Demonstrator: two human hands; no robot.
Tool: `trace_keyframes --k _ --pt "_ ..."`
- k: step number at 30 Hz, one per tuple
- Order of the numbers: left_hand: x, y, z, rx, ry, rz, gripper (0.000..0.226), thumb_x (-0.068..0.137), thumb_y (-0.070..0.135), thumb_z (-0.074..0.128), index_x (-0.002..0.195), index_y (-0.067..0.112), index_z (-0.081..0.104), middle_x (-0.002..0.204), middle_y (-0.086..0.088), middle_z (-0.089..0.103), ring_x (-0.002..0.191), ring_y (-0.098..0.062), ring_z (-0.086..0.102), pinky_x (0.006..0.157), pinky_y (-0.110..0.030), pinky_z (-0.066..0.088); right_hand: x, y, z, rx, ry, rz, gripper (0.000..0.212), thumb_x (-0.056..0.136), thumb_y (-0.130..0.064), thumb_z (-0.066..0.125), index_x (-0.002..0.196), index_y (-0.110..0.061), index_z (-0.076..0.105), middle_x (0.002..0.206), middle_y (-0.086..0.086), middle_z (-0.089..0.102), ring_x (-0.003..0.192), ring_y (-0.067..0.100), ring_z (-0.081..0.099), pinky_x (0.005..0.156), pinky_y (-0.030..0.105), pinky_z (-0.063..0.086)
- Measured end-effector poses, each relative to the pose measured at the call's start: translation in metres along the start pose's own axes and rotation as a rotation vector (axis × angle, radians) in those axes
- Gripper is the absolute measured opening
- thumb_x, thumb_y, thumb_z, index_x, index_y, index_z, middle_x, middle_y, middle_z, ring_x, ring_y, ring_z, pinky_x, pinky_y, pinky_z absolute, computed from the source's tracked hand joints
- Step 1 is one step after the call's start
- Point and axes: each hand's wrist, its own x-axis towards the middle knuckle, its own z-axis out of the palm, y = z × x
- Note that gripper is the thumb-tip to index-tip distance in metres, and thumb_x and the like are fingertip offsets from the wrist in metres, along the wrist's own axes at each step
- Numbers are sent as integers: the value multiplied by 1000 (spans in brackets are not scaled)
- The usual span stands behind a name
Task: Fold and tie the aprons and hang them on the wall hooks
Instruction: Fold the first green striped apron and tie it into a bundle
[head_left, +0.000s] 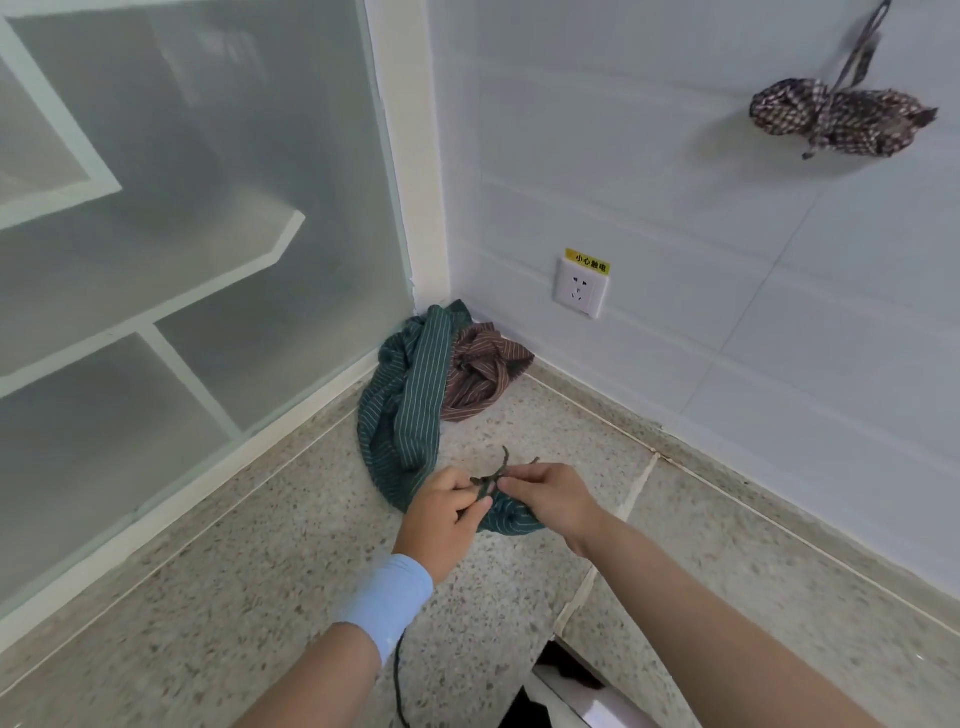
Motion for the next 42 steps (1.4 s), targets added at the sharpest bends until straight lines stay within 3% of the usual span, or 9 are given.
trace_keyframes --k 4,10,15,19,23,28,33,38,42 --pt "-4 -24 26 -115 -72 -198 19 92 18 66 85 4 76 94 5 58 92 -13 54 79 -14 40 14 38 17 -41 -5 18 43 84 -24 80 124 -13 68 108 -4 73 95 6 68 84 19 54" --pt "-10 -45 56 -160 -167 -285 19 94 16 63 105 9 77 108 12 59 93 -2 59 80 -1 40 34 86 31 -67 9 77 49 83 -21 80 130 -13 66 117 -2 71 104 8 68 96 26 54" --pt "-10 -54 75 -132 -202 -376 20 95 22 63 103 11 77 107 7 61 93 -7 60 90 -24 50 31 104 41 251 213 241 32 92 -14 70 123 -9 66 104 3 73 88 11 69 70 18 55" --pt "-7 -50 88 -97 -222 -435 24 96 26 61 111 13 75 107 5 59 94 -10 59 89 -21 48 30 112 50 595 441 502 50 84 -9 78 127 -6 53 100 9 65 83 20 64 68 30 54" --pt "-3 -51 97 20 -259 -488 27 98 34 54 111 20 74 112 3 56 99 -14 57 89 -29 49 28 122 52 705 357 477 9 88 -6 73 95 0 73 103 19 73 89 26 69 71 32 57" --pt "3 -47 107 215 -343 -503 32 100 39 47 97 22 74 112 -1 53 98 -19 55 82 -36 51 14 135 43 309 357 223 15 93 -12 68 79 -7 70 83 4 75 81 19 68 70 28 54" --pt "-1 -49 110 242 -368 -427 31 99 40 47 96 25 74 106 0 53 95 -18 54 76 -32 49 17 147 29 -439 170 -340 15 97 -11 59 85 -13 68 132 -18 50 91 1 62 78 13 47" --pt "-18 -60 104 146 -318 -299 24 97 38 55 100 28 76 97 7 57 91 -11 54 72 -25 46 34 132 20 -529 -33 -297 10 99 -15 57 90 -13 59 77 2 62 68 14 54 63 32 45" --pt "-26 -59 100 201 -193 -225 23 97 30 54 105 24 76 95 5 65 83 -12 58 67 -31 53 37 120 31 -460 3 -119 15 99 -18 58 88 -12 65 72 1 62 64 14 55 61 27 46"
